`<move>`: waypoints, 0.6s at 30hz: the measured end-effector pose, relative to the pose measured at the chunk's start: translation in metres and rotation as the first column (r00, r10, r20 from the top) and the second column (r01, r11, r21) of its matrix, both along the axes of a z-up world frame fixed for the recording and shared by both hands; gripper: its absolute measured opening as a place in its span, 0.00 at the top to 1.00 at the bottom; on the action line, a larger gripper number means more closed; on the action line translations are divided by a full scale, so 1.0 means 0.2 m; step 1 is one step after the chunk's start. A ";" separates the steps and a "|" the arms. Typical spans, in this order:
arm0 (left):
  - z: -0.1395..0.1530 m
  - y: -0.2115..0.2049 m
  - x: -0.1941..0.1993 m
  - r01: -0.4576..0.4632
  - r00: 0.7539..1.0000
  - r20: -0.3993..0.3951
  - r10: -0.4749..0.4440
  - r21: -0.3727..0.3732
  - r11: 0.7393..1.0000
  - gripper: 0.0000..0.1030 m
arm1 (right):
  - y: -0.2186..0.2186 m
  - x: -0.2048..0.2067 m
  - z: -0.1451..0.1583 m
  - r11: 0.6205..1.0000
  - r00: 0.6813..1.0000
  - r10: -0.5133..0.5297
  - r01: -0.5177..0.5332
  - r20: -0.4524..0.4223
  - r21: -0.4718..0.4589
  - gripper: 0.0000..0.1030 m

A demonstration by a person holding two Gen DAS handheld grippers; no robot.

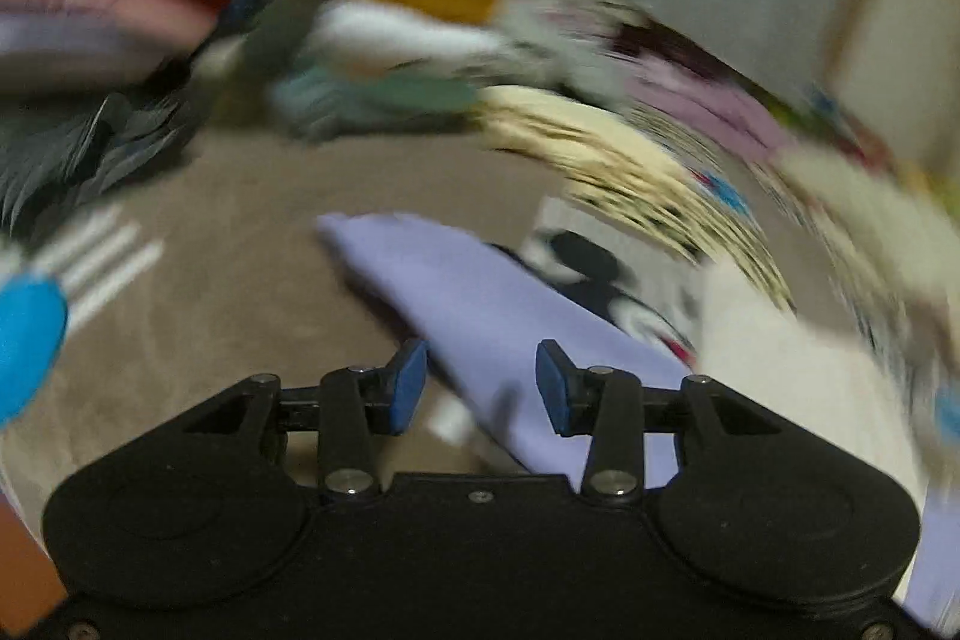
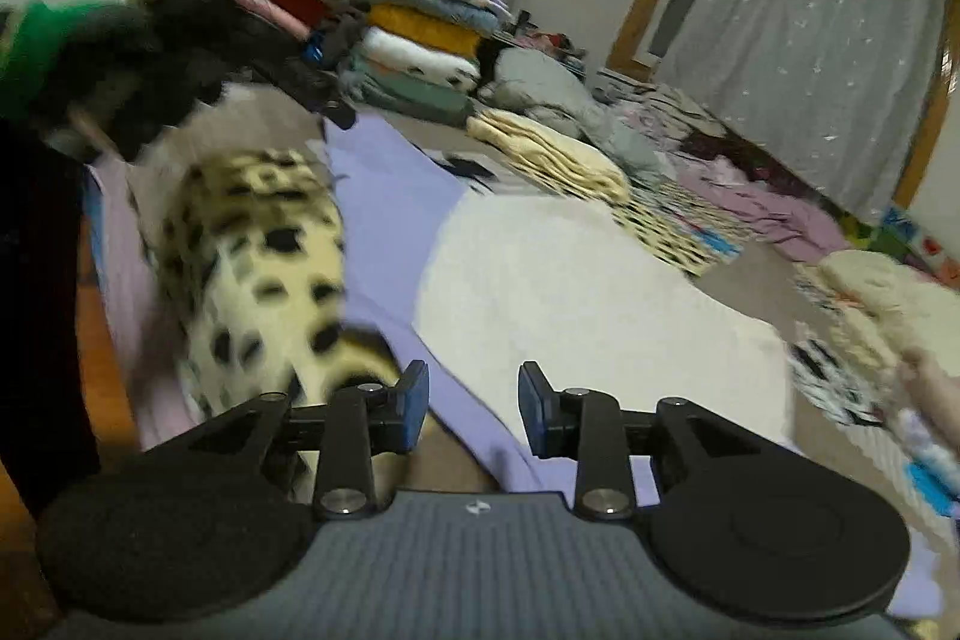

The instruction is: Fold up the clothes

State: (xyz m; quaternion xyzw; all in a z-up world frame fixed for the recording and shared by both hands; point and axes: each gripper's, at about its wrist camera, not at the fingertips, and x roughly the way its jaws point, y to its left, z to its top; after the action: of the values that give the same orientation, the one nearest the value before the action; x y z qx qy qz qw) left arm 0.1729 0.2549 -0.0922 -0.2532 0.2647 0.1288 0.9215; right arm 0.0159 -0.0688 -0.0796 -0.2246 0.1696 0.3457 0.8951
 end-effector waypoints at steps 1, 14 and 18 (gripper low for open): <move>-0.03 0.07 0.02 -0.024 1.000 -0.001 0.024 -0.077 0.997 0.61 | 0.05 0.02 0.01 1.000 1.000 0.016 -0.016 -0.003 0.005 0.68; -0.04 0.33 0.22 0.100 0.982 0.168 -0.089 -0.057 0.993 0.92 | 0.59 0.35 -0.13 0.992 0.963 0.039 -0.005 -0.265 0.128 0.65; -0.12 0.33 0.30 0.073 0.997 0.004 -0.073 0.088 0.993 0.83 | 0.59 0.32 -0.16 0.989 0.960 0.031 0.011 -0.277 0.148 0.65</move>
State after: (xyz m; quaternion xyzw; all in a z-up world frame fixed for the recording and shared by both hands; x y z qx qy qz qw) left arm 0.2320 0.3204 -0.1165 -0.2031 0.2648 0.1057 0.9367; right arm 0.0803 0.0484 -0.1114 -0.1073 0.2666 0.3899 0.8748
